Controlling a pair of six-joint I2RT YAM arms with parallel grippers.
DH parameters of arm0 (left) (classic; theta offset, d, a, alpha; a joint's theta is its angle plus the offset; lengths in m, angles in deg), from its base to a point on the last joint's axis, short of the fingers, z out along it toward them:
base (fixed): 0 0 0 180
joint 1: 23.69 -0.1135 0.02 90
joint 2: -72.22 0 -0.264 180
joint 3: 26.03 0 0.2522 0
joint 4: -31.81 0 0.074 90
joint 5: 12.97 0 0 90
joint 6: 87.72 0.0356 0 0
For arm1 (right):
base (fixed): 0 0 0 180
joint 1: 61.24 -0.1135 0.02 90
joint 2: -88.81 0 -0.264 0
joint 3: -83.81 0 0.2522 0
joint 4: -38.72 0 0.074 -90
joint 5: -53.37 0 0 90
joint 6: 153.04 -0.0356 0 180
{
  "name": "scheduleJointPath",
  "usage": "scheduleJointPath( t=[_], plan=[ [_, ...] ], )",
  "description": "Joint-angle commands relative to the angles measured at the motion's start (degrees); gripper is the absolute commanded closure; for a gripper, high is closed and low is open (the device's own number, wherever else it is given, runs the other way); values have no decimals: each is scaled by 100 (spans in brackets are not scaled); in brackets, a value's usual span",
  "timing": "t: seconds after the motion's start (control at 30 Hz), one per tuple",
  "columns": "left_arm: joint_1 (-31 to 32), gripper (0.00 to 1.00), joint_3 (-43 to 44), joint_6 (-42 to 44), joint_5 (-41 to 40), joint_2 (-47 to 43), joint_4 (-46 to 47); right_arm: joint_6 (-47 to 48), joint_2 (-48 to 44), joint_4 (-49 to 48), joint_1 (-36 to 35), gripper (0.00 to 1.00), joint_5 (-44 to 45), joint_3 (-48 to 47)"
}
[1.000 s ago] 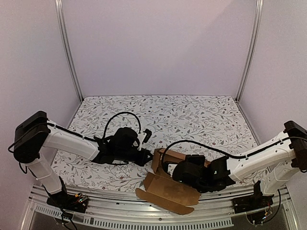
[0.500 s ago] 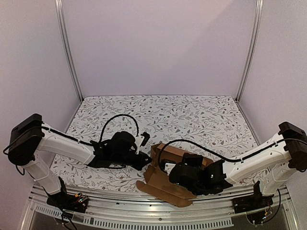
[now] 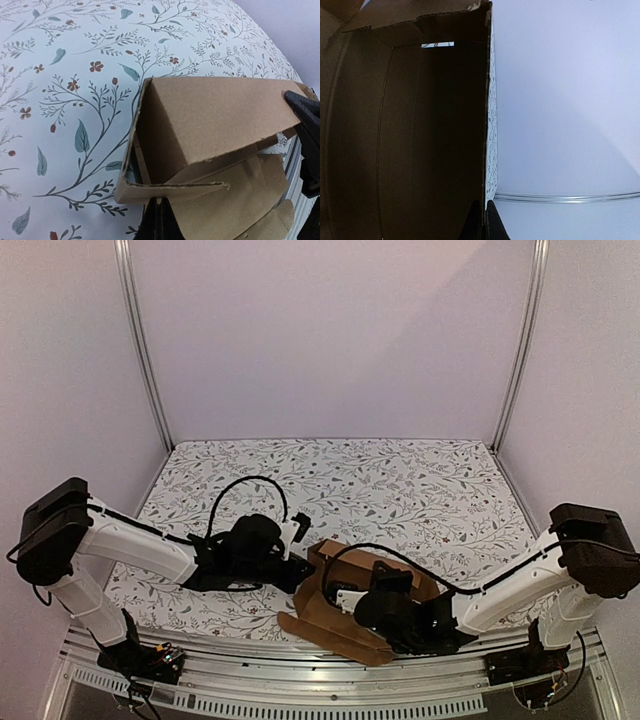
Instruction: Fold the paper box
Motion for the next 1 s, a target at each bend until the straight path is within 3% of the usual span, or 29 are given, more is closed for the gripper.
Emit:
scheduleJointPath(
  t=[0.0,0.2,0.33,0.43,0.97],
  plan=[
    [39,100,63,186,-234,-197,-98,609,230,-1080,-48,100,104,205],
    [28,99,8,238,-639,-592,-603,780,287,-1270,-53,100,99,258],
    [30,86,-30,336,-901,-790,-769,815,299,-1343,-49,100,99,272],
    [29,83,32,511,-1051,-743,-881,833,292,-1381,-50,100,109,293],
    [-42,64,-181,876,-625,-87,289,976,213,-1481,-67,100,94,268]
  ],
)
